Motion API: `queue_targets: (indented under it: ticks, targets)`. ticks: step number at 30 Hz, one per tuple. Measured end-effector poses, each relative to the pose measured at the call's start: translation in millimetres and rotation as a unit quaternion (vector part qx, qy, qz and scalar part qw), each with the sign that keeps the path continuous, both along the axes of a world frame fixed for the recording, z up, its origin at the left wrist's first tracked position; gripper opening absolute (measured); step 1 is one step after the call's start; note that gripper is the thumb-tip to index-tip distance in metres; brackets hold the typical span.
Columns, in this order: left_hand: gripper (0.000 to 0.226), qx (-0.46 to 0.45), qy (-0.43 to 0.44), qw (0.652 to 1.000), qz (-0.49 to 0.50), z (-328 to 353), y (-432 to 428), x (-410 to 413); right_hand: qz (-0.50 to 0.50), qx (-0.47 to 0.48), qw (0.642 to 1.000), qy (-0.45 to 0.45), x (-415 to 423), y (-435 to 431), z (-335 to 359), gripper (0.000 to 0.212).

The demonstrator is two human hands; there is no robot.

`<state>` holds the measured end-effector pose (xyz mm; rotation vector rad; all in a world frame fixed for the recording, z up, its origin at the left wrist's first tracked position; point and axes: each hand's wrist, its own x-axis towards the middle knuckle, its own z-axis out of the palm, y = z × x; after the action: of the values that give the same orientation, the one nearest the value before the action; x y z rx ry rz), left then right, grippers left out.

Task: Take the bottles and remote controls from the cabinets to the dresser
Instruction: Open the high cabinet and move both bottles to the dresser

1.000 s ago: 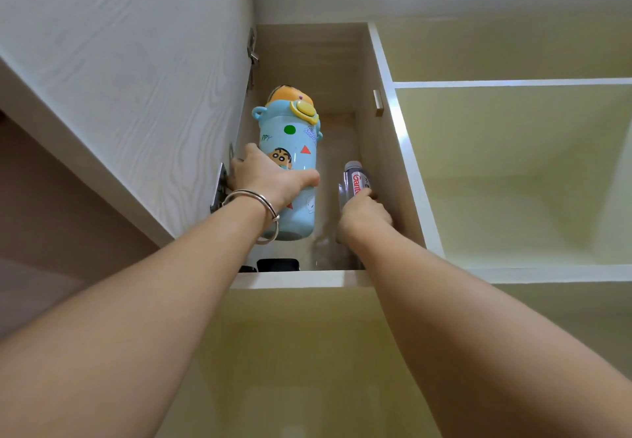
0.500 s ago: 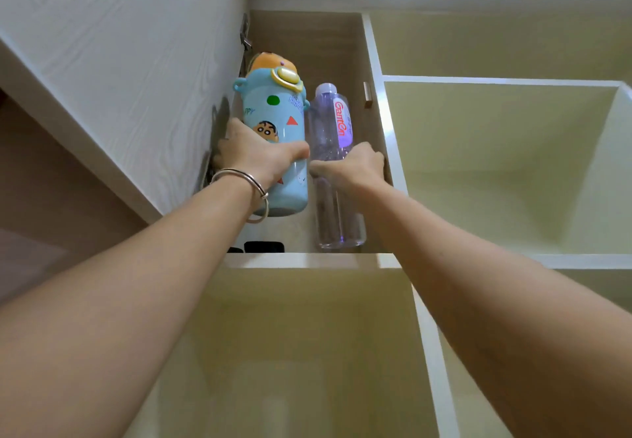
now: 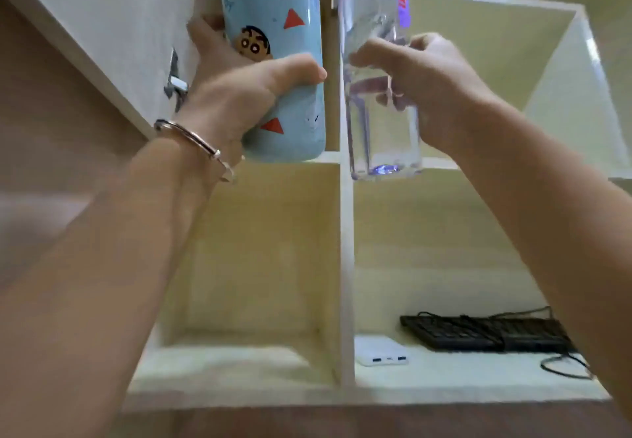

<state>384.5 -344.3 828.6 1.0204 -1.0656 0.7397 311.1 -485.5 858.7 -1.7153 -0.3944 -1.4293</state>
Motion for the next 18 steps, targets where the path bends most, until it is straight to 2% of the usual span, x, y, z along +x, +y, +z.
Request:
queue_targets:
  ticks: [2, 4, 7, 10, 12, 15, 18]
  targets:
    - [0.056, 0.047, 0.034, 0.995, -0.083, -30.3, -5.9, -12.5, -0.034, 0.011, 0.999, 0.022, -22.1, -8.0, -36.2, 0.031]
    - [0.083, 0.066, 0.072, 0.985, -0.143, -64.9, -13.0, -24.1, -0.068, 0.035, 0.996, 0.041, -46.0, -15.5, -75.8, 0.036]
    - [0.094, 0.078, 0.094, 0.977, -0.177, -126.1, -20.8, -43.2, -0.114, 0.088, 0.987, 0.077, -85.3, -17.3, -137.7, 0.048]
    - [0.093, 0.138, 0.120, 0.958, -0.223, -194.5, -21.3, -62.8, -0.184, 0.143, 0.965, 0.119, -129.1, -11.4, -204.5, 0.058]
    - [0.089, 0.182, 0.149, 0.933, -0.273, -238.8, -18.0, -81.5, -0.216, 0.177, 0.948, 0.150, -160.3, -3.0, -251.6, 0.063]
    - [0.074, 0.265, 0.171, 0.896, -0.313, -298.6, -18.7, -110.1, -0.266, 0.237, 0.917, 0.181, -210.2, 14.6, -318.9, 0.065]
    - [0.082, 0.342, 0.190, 0.858, -0.333, -349.8, -24.8, -148.5, -0.327, 0.301, 0.874, 0.200, -267.3, 34.5, -379.3, 0.068]
